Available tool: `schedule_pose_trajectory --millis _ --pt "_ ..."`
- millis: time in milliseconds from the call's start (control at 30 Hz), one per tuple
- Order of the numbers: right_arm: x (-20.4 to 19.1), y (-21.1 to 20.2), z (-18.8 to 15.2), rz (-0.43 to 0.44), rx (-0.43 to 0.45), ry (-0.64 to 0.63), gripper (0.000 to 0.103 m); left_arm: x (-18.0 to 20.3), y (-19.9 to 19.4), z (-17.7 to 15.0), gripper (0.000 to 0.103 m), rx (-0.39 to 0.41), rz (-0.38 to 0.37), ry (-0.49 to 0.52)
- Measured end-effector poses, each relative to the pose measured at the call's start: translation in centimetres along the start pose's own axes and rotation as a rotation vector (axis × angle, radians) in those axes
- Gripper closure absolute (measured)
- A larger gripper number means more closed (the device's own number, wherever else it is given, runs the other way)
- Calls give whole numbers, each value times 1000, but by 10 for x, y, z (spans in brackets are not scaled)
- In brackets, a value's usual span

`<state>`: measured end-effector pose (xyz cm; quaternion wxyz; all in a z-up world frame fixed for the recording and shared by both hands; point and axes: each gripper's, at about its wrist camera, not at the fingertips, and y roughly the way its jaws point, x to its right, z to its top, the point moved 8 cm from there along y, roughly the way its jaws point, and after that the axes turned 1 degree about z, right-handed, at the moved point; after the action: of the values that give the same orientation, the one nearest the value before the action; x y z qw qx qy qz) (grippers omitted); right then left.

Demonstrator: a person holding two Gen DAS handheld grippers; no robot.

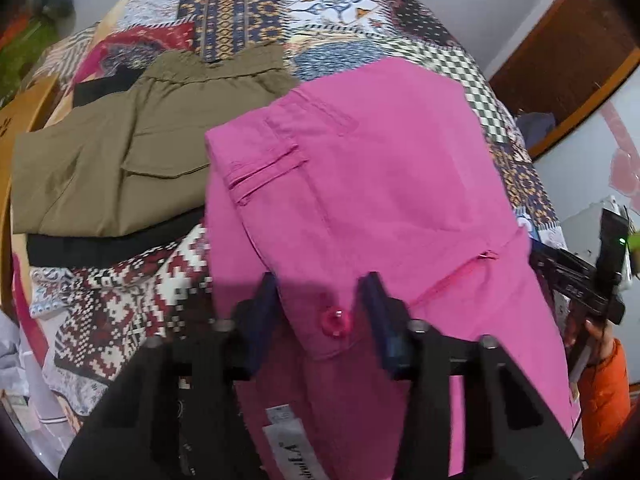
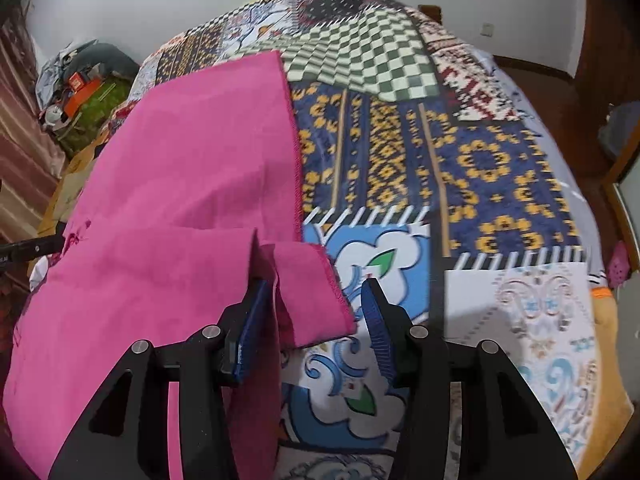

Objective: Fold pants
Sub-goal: 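Close the left gripper on one hem while the right gripper grasps the other hem, then lift the hems with both grippers and fold them toward the waistband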

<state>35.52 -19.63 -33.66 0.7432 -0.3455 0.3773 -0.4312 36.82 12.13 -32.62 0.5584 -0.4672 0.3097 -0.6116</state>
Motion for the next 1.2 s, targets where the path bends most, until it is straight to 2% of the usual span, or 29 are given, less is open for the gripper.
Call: schedule_pose_trajectory --millis 33,100,133,167,233,267,300,433,533,700,767,900,1000,1067,1133,1200 --pt "-2 3 -1 5 -6 -7 63 2 -1 0 68 5 12 10" --pt "-5 6 -2 32 -13 -14 71 1 -2 0 87 23 72 38" --pt "-5 7 -3 32 -17 -18 74 -1 -2 0 90 25 95 48" --pt "-7 7 -3 30 -20 -31 77 -2 -2 -1 90 25 103 53" --pt "-11 10 -3 27 -30 -53 91 -4 -2 -1 91 34 115 57" --pt "-12 11 -3 21 -31 -62 92 -3 -3 -1 92 41 133 72" --pt "-14 12 -3 13 -31 -77 95 -3 -4 -2 97 48 149 82" --pt "-21 11 -2 -38 -14 -136 97 -4 -2 -4 97 60 224 132" --pt "-18 9 -2 -61 -8 -154 99 -7 2 -5 97 55 246 146" --pt "-11 9 -5 -103 -31 -160 100 -13 6 -6 97 45 238 102" --pt "-9 10 -4 -126 -45 -170 100 -10 6 -7 97 50 246 117" --pt "-8 8 -1 -119 -74 -167 99 -8 -1 -8 93 71 266 156" --pt "-7 0 7 -134 -65 -175 97 -11 -14 -7 92 95 262 156" --pt "-4 -12 12 -146 -39 -168 92 -15 -25 -4 89 116 273 153" --pt "-2 -26 19 -160 -3 -160 78 -19 -38 0 84 141 273 145" --pt "-4 -38 28 -159 35 -158 69 -24 -51 7 74 173 264 134"
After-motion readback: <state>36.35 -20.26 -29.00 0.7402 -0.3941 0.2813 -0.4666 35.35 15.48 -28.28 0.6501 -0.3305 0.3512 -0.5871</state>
